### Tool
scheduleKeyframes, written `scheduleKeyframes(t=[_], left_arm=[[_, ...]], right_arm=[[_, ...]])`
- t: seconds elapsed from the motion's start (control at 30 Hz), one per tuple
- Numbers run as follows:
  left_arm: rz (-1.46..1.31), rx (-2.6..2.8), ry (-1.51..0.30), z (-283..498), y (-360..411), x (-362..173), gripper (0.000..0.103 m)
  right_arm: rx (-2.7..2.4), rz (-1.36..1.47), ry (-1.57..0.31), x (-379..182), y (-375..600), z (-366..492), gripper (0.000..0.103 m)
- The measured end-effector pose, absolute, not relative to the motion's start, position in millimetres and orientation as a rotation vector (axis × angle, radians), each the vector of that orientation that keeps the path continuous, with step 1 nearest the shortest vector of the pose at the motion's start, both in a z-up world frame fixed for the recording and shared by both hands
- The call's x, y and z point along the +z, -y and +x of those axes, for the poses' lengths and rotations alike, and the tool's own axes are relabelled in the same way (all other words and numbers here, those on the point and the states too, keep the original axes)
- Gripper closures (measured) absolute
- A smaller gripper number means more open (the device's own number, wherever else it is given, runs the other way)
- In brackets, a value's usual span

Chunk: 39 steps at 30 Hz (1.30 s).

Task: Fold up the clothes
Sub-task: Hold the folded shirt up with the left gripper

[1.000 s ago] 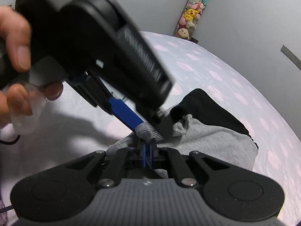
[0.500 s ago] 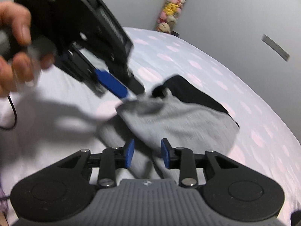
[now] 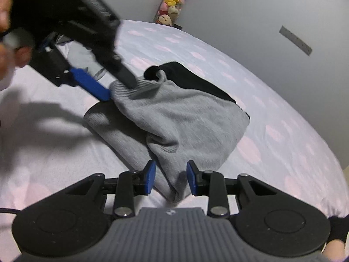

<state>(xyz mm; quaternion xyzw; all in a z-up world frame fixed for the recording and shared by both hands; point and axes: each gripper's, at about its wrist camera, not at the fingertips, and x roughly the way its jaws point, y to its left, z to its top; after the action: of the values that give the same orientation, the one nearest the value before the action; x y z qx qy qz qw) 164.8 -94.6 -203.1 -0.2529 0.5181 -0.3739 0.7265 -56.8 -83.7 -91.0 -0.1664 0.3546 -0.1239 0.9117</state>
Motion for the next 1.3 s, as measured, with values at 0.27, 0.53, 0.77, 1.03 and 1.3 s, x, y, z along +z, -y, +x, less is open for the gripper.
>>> scheduleKeyframes(t=[0.27,0.53,0.77,1.03,1.3], left_arm=[[-0.569,-0.819,-1.142,171.8,100.6,-213.7,0.087],[-0.594,-0.882,-1.022,162.5,91.8,-188.6,0.101],[-0.537,-0.889,-1.041,146.3,89.8,-175.1,0.102],[-0.385,-0.746,-1.143,151.7,99.4,-203.0,0.101],[-0.322,-0.703,-1.201,151.6,104.3,-217.3,0.095]], right_arm=[[-0.288,-0.476,-0.78,-107.2,77.8,-37.9,0.072],[-0.37,-0.39,-0.695,-80.4,95.7,-61.0,0.099],[-0.479,-0.174,-0.662,-58.3,123.7,-87.3,0.1],[-0.433,-0.189,-0.764,-90.8,120.3,-82.4,0.1],[-0.398,-0.148,-0.817,-102.3,125.2,-84.3,0.098]])
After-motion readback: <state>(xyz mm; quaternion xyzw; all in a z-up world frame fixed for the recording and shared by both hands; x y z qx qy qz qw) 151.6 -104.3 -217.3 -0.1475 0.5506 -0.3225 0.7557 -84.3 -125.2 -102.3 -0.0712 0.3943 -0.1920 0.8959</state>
